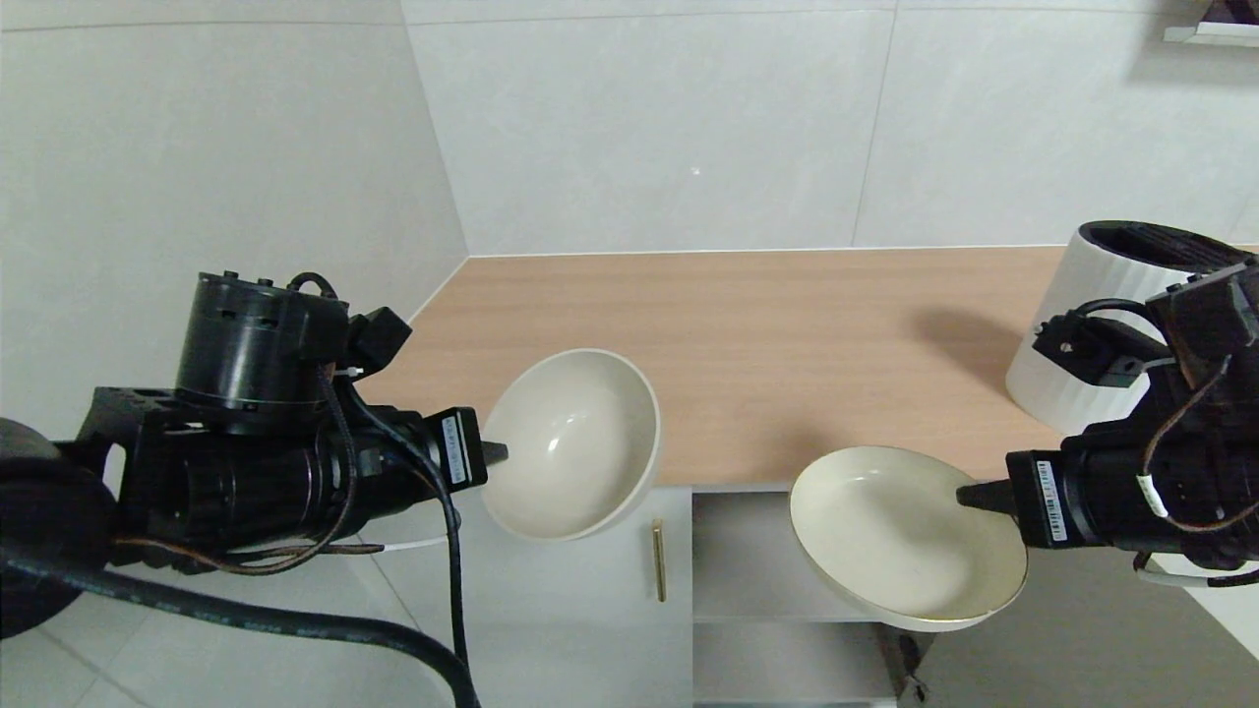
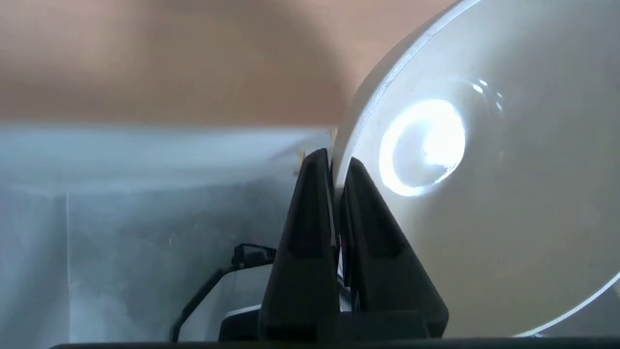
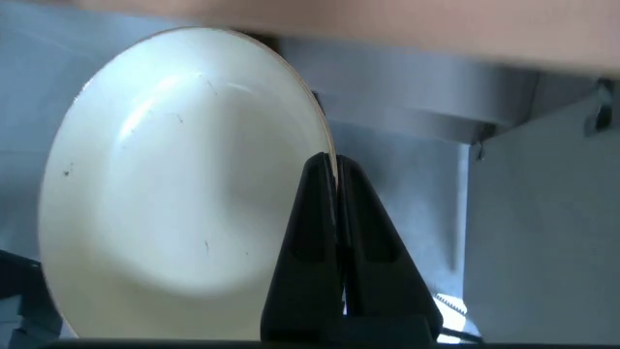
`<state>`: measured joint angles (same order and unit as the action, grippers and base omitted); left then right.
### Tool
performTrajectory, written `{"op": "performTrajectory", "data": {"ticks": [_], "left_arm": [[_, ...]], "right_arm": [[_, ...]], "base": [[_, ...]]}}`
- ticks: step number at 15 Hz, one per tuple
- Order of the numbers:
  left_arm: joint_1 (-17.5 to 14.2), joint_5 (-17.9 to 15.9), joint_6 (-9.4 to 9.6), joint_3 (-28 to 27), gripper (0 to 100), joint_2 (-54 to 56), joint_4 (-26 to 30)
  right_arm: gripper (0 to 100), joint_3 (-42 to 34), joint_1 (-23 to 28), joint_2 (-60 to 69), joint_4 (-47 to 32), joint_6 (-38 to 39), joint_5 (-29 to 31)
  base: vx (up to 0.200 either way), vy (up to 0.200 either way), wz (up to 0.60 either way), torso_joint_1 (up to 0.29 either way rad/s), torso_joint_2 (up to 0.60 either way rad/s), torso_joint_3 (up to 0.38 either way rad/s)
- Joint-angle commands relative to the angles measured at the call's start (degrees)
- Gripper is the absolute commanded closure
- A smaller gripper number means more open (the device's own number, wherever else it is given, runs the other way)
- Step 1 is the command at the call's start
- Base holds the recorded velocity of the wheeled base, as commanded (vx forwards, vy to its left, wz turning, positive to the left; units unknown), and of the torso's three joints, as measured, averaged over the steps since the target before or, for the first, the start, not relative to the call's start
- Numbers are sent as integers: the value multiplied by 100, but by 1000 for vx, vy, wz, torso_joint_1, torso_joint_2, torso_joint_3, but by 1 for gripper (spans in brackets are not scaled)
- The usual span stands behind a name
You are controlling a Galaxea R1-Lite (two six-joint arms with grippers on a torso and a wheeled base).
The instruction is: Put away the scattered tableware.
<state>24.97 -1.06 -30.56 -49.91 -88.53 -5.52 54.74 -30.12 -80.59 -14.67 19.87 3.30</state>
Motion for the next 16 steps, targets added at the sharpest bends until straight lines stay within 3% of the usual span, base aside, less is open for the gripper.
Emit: {"op": "performTrajectory", "data": {"ticks": [1, 12, 14, 16], "left_arm": [[-1, 1, -2, -1, 100, -15, -10], [17, 1, 15, 43, 100, -24, -10], [17, 1, 191, 113, 100, -7, -19], [17, 1, 235, 130, 100, 2, -19]], "right_arm": [[100, -42, -2, -9, 34, -1, 4], [100, -147, 24, -255, 201, -1, 21], [100, -147, 24, -264, 201, -1, 21], [100, -165, 24, -273, 201, -10, 21]], "base": [[0, 0, 0, 0, 0, 0], [0, 0, 0, -3, 6, 4], [0, 0, 0, -134, 327, 183], [0, 0, 0, -185, 452, 249]]}}
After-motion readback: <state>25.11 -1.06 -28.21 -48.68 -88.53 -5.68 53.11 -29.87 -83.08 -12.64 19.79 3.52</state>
